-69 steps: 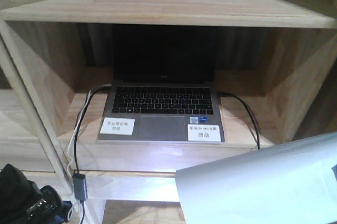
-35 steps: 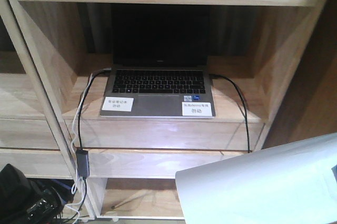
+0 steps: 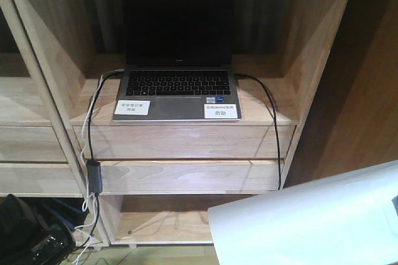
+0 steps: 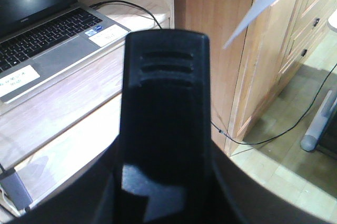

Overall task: Grab stapler and paper to desk for stapling
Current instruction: 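Drive the base away from the shelf holding stapler and paper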

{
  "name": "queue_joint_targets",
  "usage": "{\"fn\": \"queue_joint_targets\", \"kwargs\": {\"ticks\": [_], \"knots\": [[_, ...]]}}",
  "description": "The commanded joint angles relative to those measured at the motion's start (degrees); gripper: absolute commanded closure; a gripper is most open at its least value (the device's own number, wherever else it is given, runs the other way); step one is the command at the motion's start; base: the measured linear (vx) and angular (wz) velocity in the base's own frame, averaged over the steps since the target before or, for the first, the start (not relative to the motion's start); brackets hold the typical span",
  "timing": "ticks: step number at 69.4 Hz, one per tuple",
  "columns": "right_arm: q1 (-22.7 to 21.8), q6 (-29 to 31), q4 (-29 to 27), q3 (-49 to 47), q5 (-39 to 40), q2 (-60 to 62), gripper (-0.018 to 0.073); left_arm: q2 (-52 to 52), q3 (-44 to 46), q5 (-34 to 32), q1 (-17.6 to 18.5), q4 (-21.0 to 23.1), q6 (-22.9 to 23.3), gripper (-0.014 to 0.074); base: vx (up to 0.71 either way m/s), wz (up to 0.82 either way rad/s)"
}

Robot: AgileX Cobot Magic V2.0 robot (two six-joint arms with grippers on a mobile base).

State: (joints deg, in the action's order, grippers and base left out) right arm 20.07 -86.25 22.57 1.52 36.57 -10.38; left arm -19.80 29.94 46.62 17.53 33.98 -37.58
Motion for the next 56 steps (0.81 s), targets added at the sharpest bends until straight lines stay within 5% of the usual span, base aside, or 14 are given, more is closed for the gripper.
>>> {"fn": "queue_joint_targets", "kwargs": {"ticks": [1,56], "knots": [[-0.1,0.0,-0.3,0.2,3.4,-0.7,0.0565,-0.3,1.7,-5.0,0.1,3.1,0.1,0.0603,-0.06,0.05],[-0.1,0.0,-0.3,0.2,3.4,-0.7,0.0565,-0.3,1.7,-5.0,0.1,3.1,0.1,0.0603,-0.03,0.34]]}}
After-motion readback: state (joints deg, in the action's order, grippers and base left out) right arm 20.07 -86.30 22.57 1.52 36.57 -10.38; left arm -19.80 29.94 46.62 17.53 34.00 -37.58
